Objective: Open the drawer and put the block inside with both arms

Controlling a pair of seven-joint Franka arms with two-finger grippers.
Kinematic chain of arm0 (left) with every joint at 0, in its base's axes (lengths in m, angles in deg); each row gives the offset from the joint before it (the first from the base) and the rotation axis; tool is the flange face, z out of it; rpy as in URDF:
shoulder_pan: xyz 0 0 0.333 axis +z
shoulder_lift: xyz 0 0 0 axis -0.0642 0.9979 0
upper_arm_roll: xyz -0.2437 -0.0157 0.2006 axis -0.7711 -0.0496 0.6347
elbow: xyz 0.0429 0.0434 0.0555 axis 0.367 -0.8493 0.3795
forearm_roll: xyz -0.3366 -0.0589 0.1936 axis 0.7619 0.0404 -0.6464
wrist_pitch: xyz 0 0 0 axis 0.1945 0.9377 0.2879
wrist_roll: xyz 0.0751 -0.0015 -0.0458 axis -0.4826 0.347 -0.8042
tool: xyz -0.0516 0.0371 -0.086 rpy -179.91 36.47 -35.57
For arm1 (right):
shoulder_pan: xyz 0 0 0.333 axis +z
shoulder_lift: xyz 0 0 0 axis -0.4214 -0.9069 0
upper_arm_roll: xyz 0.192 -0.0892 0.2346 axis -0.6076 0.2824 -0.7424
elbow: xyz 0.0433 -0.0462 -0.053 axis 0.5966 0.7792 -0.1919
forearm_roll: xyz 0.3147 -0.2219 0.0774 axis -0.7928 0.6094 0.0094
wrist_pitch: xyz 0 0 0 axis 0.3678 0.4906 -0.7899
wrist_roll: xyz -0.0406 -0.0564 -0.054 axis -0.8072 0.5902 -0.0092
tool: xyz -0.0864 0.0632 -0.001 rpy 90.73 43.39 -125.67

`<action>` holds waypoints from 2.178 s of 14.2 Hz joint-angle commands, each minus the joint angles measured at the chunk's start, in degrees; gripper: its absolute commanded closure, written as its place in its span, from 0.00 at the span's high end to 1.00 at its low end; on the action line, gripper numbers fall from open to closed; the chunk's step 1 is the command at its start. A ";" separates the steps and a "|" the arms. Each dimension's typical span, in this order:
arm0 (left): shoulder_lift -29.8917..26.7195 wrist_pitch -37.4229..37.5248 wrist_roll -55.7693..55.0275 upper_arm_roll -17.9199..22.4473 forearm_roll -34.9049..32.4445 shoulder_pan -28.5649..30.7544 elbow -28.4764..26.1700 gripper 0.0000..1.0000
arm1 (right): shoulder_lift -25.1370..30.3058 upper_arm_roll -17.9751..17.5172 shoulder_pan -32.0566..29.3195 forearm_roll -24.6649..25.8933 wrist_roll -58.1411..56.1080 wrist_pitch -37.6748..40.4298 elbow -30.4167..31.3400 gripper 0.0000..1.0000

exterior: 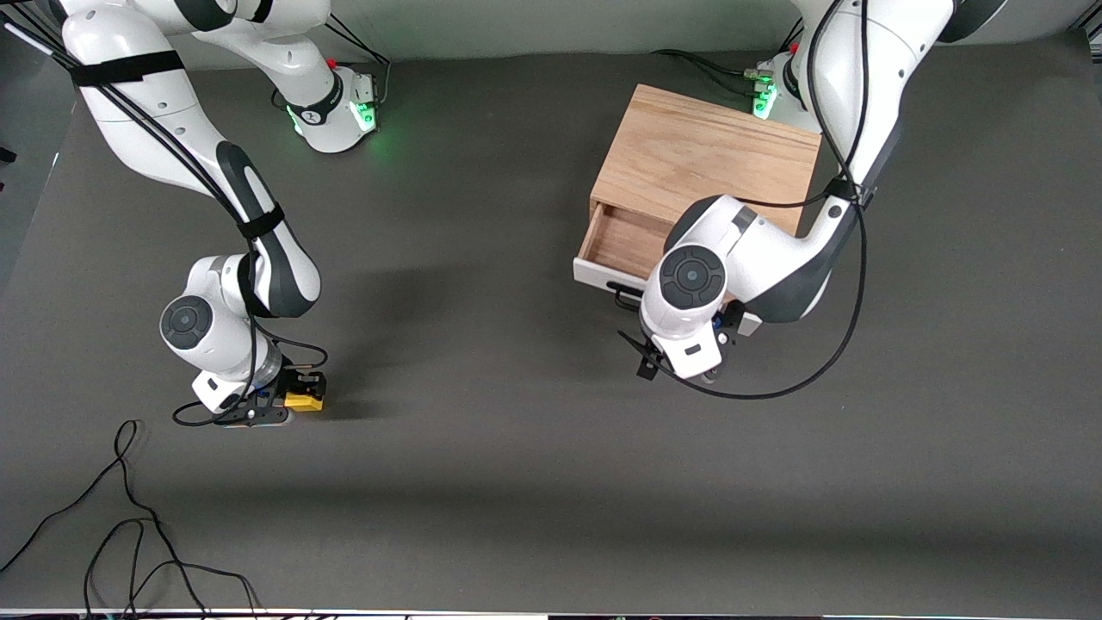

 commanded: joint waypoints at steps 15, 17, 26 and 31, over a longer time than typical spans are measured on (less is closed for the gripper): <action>-1.72 8.51 19.32 -0.05 -2.52 7.55 16.39 1.00 | 6.09 -0.05 1.96 -0.38 1.57 39.94 -23.87 0.20; -4.88 14.57 29.51 -0.05 1.53 11.94 16.23 1.00 | 6.00 -0.14 4.14 -0.90 4.47 47.60 -30.28 0.20; -17.53 34.98 69.14 0.22 8.30 27.33 10.70 1.00 | 2.15 -0.23 23.73 -5.20 37.31 61.17 -50.95 0.20; -23.42 37.37 87.71 0.48 8.93 32.08 4.82 1.00 | -3.66 -9.26 29.90 -5.91 58.24 53.82 -58.79 0.20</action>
